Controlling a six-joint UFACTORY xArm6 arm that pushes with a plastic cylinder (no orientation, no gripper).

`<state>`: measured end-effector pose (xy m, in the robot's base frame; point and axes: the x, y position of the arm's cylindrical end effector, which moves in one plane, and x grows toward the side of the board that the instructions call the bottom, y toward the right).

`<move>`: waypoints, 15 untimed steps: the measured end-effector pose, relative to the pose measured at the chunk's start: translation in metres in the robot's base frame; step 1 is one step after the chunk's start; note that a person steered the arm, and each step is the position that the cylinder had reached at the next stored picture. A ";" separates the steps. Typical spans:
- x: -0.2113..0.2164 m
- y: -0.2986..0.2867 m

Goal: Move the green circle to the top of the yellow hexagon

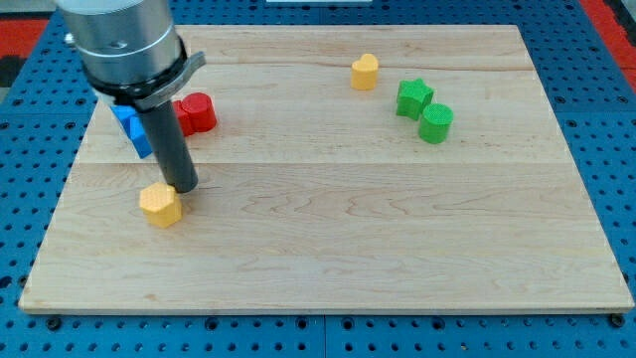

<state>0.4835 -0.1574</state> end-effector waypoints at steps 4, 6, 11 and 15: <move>-0.013 0.265; -0.082 0.366; -0.133 0.191; -0.046 0.089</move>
<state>0.4377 -0.0689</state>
